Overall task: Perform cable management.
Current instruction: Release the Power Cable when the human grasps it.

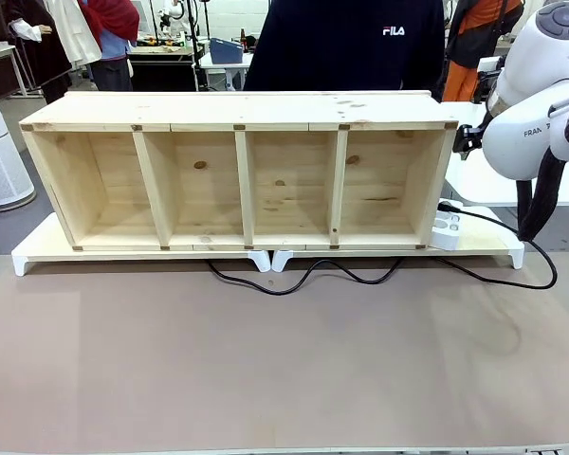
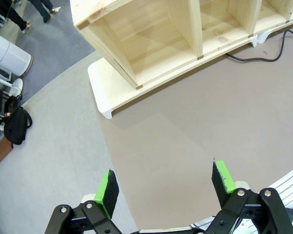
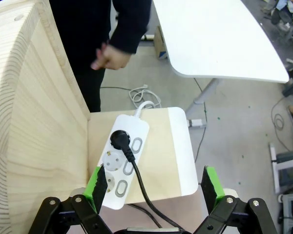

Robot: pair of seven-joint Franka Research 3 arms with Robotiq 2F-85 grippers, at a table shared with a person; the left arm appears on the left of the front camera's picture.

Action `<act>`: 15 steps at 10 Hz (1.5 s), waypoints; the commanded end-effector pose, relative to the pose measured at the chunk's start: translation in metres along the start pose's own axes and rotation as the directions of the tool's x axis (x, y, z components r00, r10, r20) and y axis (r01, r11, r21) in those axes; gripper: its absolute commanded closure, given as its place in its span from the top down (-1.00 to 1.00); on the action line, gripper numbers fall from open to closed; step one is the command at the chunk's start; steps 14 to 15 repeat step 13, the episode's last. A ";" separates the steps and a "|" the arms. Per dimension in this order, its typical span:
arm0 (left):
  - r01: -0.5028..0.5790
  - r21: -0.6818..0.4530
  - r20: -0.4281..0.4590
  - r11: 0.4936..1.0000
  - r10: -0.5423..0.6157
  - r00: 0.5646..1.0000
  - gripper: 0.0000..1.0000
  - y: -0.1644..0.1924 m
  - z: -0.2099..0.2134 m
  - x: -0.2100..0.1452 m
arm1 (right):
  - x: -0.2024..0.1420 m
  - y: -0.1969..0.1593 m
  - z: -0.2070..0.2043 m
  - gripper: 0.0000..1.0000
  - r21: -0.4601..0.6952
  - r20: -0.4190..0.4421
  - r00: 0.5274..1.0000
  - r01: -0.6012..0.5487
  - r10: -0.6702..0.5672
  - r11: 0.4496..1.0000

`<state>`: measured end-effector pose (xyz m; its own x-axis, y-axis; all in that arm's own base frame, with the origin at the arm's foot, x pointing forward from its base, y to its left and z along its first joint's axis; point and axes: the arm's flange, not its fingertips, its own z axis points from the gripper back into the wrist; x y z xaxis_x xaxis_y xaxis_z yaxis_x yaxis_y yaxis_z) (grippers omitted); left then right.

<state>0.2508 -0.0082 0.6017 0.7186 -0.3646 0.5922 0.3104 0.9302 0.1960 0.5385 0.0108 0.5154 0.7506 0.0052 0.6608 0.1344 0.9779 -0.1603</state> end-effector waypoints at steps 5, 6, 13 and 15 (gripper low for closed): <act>-0.002 -0.001 0.001 1.000 0.002 1.000 1.00 0.001 0.000 0.000 | -0.002 -0.004 0.004 1.00 0.013 -0.011 1.000 -0.004 0.005 1.000; -0.002 -0.001 0.001 1.000 0.002 1.000 1.00 0.001 0.000 0.000 | -0.002 -0.004 0.004 1.00 0.013 -0.011 1.000 -0.004 0.005 1.000; -0.002 -0.001 0.001 1.000 0.002 1.000 1.00 0.001 0.000 0.000 | -0.002 -0.004 0.004 1.00 0.013 -0.011 1.000 -0.004 0.005 1.000; -0.002 -0.001 0.001 1.000 0.002 1.000 1.00 0.001 0.000 0.000 | -0.002 -0.004 0.004 1.00 0.013 -0.011 1.000 -0.004 0.005 1.000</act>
